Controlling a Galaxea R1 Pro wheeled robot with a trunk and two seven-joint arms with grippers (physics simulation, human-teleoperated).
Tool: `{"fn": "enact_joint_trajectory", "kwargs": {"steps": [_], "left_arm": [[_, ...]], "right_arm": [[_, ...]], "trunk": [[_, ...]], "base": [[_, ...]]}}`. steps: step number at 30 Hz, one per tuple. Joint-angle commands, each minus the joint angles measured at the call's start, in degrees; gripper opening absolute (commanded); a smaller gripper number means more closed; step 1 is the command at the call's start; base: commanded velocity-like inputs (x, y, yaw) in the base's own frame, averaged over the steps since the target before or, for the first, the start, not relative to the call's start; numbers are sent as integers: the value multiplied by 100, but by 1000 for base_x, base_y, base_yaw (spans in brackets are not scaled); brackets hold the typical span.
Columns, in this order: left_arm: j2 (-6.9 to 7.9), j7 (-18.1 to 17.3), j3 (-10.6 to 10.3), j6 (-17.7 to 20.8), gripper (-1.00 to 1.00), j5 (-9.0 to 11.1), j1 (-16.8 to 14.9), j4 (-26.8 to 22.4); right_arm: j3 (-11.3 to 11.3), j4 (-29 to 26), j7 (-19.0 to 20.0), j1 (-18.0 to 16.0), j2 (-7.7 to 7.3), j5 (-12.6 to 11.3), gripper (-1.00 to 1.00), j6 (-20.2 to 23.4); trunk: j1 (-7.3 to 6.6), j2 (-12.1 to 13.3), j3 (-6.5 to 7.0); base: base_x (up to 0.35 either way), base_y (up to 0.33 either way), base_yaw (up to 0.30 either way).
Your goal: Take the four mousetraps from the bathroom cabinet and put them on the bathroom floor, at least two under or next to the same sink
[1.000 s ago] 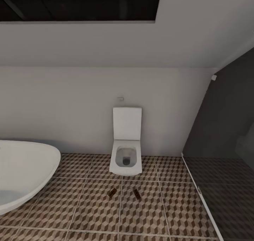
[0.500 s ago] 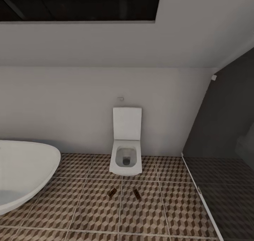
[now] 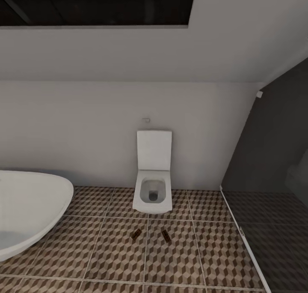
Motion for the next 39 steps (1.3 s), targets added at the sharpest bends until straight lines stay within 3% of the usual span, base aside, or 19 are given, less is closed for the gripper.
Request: {"fn": "enact_joint_trajectory", "kwargs": {"steps": [1, 39], "left_arm": [[-2, -6, -48, -34, 100, 39, -9, 21], [-2, -6, -48, -34, 100, 41, -10, 21]], "right_arm": [[-46, 8, -12, -6, 0, 60, 100, -21], [-46, 8, -12, -4, -1, 60, 100, -21]], "trunk": [[3, -11, -11], [3, -11, -11]], "base": [[0, 0, 0], [0, 0, 0]]}}
